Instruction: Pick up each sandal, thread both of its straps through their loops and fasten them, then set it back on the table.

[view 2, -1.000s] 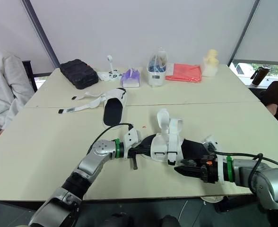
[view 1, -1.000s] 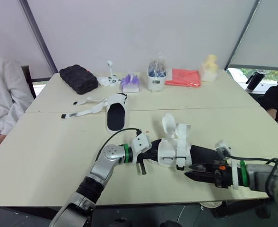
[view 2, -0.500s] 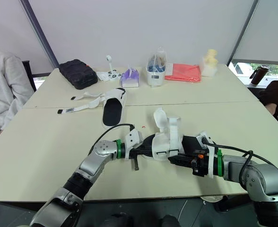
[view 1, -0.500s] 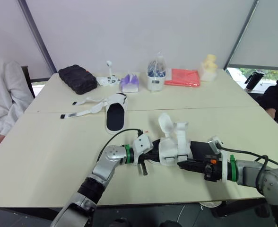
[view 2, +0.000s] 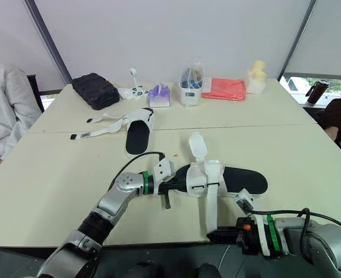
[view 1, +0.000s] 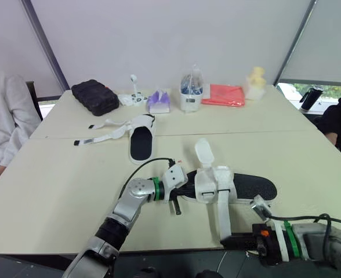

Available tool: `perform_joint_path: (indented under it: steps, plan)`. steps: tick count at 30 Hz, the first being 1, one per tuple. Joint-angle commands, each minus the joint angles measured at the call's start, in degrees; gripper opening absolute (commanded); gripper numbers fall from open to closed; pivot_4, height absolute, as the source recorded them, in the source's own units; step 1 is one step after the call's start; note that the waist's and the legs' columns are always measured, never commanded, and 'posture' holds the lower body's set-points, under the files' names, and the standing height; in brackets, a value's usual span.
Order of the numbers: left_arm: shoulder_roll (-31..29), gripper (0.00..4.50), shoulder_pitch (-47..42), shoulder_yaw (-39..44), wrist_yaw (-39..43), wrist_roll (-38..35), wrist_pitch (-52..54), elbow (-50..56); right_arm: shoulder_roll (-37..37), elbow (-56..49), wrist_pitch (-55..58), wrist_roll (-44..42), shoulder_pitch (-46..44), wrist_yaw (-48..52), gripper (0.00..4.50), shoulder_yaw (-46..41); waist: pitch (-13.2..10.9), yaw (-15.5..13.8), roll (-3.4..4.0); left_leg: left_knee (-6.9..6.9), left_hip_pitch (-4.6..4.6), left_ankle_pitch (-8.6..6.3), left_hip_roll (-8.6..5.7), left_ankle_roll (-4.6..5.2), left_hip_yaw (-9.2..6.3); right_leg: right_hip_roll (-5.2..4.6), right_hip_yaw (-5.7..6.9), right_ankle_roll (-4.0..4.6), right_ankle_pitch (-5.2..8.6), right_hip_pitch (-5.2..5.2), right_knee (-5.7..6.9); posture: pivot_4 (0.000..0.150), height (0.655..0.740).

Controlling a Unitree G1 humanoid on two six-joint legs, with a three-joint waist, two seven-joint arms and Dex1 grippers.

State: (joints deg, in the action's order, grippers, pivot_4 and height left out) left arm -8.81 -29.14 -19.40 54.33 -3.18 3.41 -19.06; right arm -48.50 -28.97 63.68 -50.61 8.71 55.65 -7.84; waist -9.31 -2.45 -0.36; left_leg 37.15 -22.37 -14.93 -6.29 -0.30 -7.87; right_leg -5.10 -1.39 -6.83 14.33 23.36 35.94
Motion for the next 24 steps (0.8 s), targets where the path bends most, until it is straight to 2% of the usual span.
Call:
perform_joint_path:
  steps: [1,6,10,17,24]
  plan:
    - [0.11,0.00,1.60,-2.27,0.34,1.16,1.17,-1.32,-0.91,-6.17,1.55,-5.84,1.86,-0.35,0.09,-3.36,0.00,-0.04,0.00,0.00,0.00,0.00,0.00,0.00,0.00,0.00,0.00,0.00,0.00,0.00,0.00,0.150,0.7400]
    - [0.37,0.00,1.37,-2.58,0.83,1.18,1.09,-1.83,-2.94,-10.84,3.86,-15.37,2.97,-1.30,0.09,-8.78,0.01,-0.06,-0.04,-0.01,0.00,-0.01,0.00,0.02,0.00,-0.01,0.01,0.00,0.00,-0.03,-0.07,0.150,0.7400]
    - [0.70,0.00,0.97,-2.72,1.08,1.33,0.76,-2.57,-3.28,-9.97,3.52,-21.67,0.69,-4.24,0.09,-11.86,0.01,-0.03,-0.05,-0.04,0.00,-0.03,0.03,0.05,0.00,0.00,0.03,0.00,0.00,-0.04,-0.12,0.150,0.7400]
    - [1.33,0.00,0.41,-3.01,1.42,1.45,0.33,-3.60,2.21,5.52,2.32,-33.04,-14.10,-18.38,0.09,-11.06,0.02,-0.23,-0.08,-0.02,0.00,-0.03,0.05,0.06,0.00,0.01,0.02,0.00,-0.04,-0.20,-0.42,0.150,0.7400]
    - [1.33,0.00,0.64,-2.83,1.36,1.65,0.21,-3.56,7.44,16.10,2.44,-36.48,-19.70,-27.04,0.09,-10.08,0.04,-0.69,-0.05,-0.05,-0.04,-0.10,0.01,0.19,-0.03,-0.03,-0.01,-0.04,-0.08,-0.17,-0.51,0.150,0.7400]
